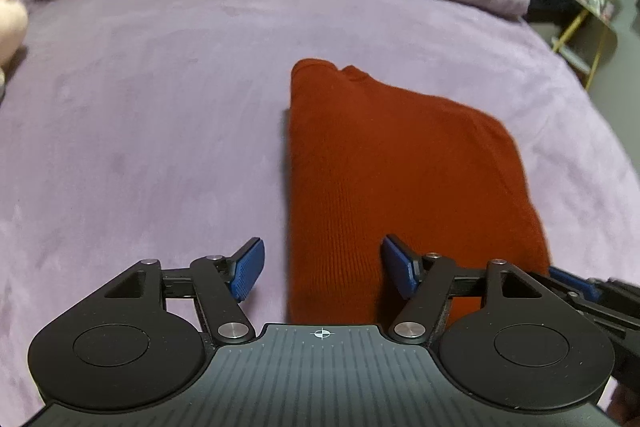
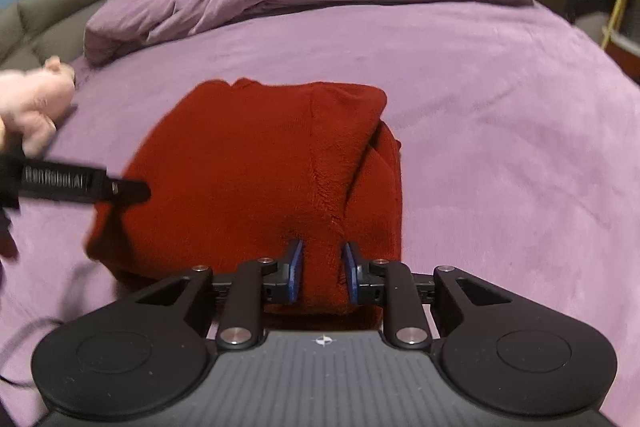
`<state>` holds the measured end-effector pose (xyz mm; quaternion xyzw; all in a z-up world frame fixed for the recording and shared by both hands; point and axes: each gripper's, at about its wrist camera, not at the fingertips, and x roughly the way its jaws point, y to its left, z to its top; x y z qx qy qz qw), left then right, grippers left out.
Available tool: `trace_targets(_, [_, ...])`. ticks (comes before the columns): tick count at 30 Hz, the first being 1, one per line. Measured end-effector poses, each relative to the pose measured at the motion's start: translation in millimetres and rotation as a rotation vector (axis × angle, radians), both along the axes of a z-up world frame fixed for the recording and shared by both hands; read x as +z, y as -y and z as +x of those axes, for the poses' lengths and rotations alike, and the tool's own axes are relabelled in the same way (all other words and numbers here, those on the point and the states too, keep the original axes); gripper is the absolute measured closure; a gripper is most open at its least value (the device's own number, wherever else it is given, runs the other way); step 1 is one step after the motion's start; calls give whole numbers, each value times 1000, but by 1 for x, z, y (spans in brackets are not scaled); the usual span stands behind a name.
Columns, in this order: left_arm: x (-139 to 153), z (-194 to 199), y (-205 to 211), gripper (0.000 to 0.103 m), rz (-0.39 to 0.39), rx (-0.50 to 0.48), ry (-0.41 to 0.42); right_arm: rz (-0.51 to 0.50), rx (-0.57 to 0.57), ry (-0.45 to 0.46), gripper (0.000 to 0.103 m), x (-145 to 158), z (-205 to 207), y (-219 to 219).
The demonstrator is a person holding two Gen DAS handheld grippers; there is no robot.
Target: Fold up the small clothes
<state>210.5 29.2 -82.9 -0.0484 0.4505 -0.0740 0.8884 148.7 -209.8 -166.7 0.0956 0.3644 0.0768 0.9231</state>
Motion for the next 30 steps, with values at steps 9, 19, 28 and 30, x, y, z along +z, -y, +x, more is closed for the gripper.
trace_targets(9, [-23, -62, -16, 38, 36, -54, -39, 543, -94, -162, 67, -31, -14, 52])
trace_targets(19, [-37, -30, -1, 38, 55, 18, -53, 798, -180, -108, 95, -46, -5, 48])
trace_targets(28, [-31, -30, -54, 43, -142, 94, -196, 254, -158, -82, 95, -28, 1, 14])
trace_targets(30, [-17, -33, -66, 43, -176, 122, -171, 209, -137, -70, 94, -24, 0, 7])
